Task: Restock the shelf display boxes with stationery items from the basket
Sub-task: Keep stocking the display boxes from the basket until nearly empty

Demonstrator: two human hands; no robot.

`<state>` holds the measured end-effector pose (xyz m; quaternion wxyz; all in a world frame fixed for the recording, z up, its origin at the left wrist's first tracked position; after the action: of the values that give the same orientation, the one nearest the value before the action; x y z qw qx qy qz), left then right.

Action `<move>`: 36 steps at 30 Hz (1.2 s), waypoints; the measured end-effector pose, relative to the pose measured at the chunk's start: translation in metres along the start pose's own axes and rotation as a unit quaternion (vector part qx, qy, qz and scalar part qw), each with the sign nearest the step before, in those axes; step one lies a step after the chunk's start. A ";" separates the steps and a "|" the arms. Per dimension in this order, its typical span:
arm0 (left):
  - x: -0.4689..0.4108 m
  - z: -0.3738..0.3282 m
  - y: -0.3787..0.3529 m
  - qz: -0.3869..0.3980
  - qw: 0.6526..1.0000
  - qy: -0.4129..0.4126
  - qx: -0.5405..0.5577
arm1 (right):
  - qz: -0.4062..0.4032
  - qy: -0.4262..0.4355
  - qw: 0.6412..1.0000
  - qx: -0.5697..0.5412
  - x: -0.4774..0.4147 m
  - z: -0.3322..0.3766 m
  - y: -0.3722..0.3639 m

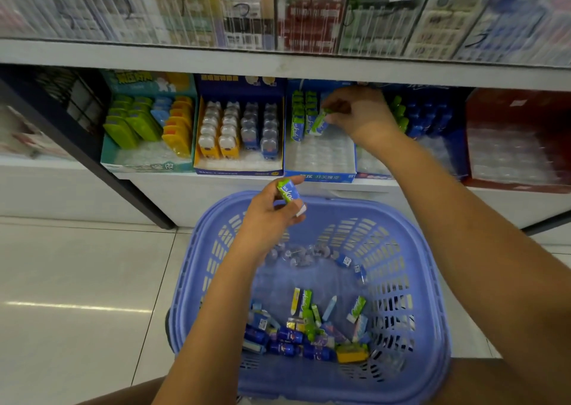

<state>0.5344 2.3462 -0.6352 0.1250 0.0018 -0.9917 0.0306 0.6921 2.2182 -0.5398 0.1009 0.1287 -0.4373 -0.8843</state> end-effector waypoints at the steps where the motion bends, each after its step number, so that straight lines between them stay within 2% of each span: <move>1: -0.001 0.000 0.002 -0.002 1.000 -0.001 -0.011 | 0.009 0.006 1.000 0.014 -0.002 0.001 -0.005; 7: -0.005 0.004 0.012 -0.048 0.999 0.004 -0.006 | 0.041 0.020 0.999 0.027 -0.009 0.006 -0.018; 13: -0.004 -0.003 0.012 -0.052 0.998 -0.017 -0.020 | 0.085 -0.010 0.994 0.072 -0.016 0.007 -0.031; 15: -0.004 -0.006 0.015 -0.070 0.997 -0.022 -0.009 | 0.051 -0.013 0.995 0.087 -0.012 0.011 -0.024; 16: -0.004 -0.008 0.018 -0.085 0.996 -0.027 -0.002 | 0.025 -0.024 0.997 0.066 -0.005 0.012 -0.017; 17: -0.004 -0.011 0.021 -0.101 0.994 -0.035 0.002 | 0.017 -0.042 0.999 0.001 0.005 0.011 -0.013; 19: -0.005 -0.020 0.023 -0.119 0.991 -0.057 -0.008 | 0.083 -0.058 0.977 -0.186 0.033 0.018 -0.025; 21: -0.006 -0.033 0.021 -0.124 0.987 -0.094 -0.044 | 0.142 -0.036 0.955 -0.259 0.058 0.031 -0.036; 23: -0.007 -0.045 0.017 -0.126 0.980 -0.132 -0.083 | 0.099 -0.018 0.957 -0.272 0.062 0.032 -0.029; 25: -0.009 -0.051 0.011 -0.125 0.966 -0.157 -0.162 | 0.002 -0.012 0.965 -0.262 0.053 0.025 -0.011; 28: -0.017 -0.043 -0.008 -0.084 0.912 -0.158 -0.368 | -0.100 -0.014 0.970 -0.222 0.034 0.014 0.001; 31: -0.018 -0.031 -0.018 -0.045 0.868 -0.154 -0.470 | -0.087 0.008 0.984 -0.153 0.023 0.018 -0.020; 36: -0.016 -0.027 -0.016 -0.039 0.864 -0.170 -0.472 | -0.105 0.046 0.990 -0.086 0.017 0.023 -0.028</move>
<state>0.5568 2.3314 -0.6122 -0.0589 -0.0138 -0.8928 -0.4463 0.6666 2.2475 -0.5510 0.0382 0.2051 -0.3386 -0.9175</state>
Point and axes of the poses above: each hand's wrist, its own x-axis away from the middle knuckle, its own y-axis out of the back of the hand, z = x × y, the point moved 10 cm from there along -x, towards the middle knuckle, and after that the axes turned 1 degree about -x, right-handed, at the moved point
